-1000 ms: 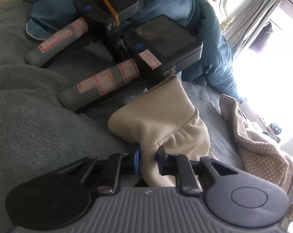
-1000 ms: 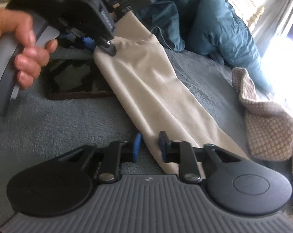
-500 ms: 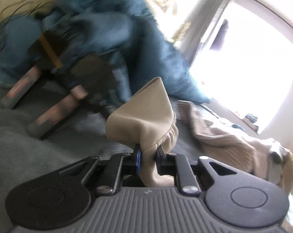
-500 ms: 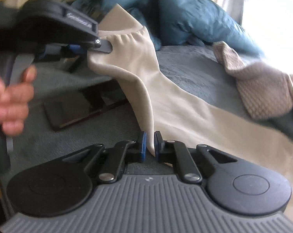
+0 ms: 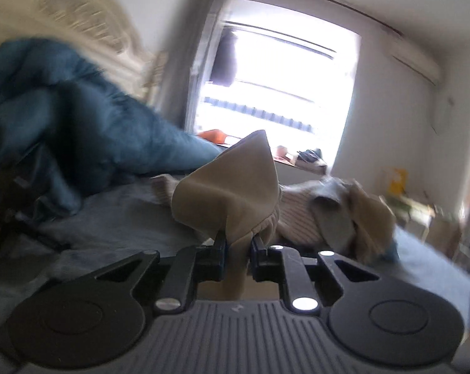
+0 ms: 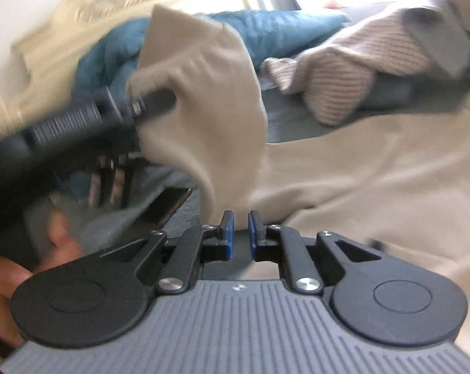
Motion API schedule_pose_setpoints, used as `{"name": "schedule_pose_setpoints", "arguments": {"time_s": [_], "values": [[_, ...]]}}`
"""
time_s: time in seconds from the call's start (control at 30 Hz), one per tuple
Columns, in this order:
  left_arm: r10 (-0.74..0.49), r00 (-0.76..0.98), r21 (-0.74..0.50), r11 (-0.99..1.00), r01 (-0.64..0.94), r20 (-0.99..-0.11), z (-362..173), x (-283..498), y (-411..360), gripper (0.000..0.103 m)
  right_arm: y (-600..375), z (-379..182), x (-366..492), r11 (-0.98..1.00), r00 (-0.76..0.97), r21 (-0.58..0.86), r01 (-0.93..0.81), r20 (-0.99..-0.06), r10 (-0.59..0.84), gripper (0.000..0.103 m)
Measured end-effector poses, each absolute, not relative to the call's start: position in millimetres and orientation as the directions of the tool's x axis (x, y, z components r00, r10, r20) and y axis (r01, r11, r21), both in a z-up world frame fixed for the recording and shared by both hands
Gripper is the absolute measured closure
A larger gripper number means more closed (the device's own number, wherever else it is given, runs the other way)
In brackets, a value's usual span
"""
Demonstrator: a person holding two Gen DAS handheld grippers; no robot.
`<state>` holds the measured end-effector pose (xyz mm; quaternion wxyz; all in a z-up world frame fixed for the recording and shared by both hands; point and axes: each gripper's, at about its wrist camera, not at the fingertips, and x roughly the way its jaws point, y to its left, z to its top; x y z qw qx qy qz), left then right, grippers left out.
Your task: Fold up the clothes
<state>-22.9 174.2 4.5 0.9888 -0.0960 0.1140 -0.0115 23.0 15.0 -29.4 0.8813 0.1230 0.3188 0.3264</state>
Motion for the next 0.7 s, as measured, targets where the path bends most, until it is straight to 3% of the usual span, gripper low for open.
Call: {"name": "schedule_pose_setpoints", "arguments": {"time_s": [0.17, 0.37, 0.53, 0.7], "values": [[-0.136, 0.951, -0.123, 0.987, 0.105, -0.279, -17, -28, 119, 0.087, -66, -25, 3, 0.782, 0.640, 0.492, -0.383, -0.469, 0.609, 0.092], [-0.215, 0.904, -0.018, 0.974, 0.225, -0.369, -50, -38, 66, 0.086, -145, -50, -11, 0.724, 0.618, 0.657, -0.208, -0.486, 0.618, 0.082], [-0.212, 0.857, 0.050, 0.963, 0.266, -0.469, -76, -43, 48, 0.083, -183, -77, -26, 0.665, 0.615, 0.739, -0.109, -0.476, 0.629, 0.077], [-0.239, 0.830, 0.079, 0.944, 0.320, -0.504, -78, -57, 47, 0.065, -208, -97, -34, 0.589, 0.602, 0.807, -0.042, -0.450, 0.659, 0.074]]}}
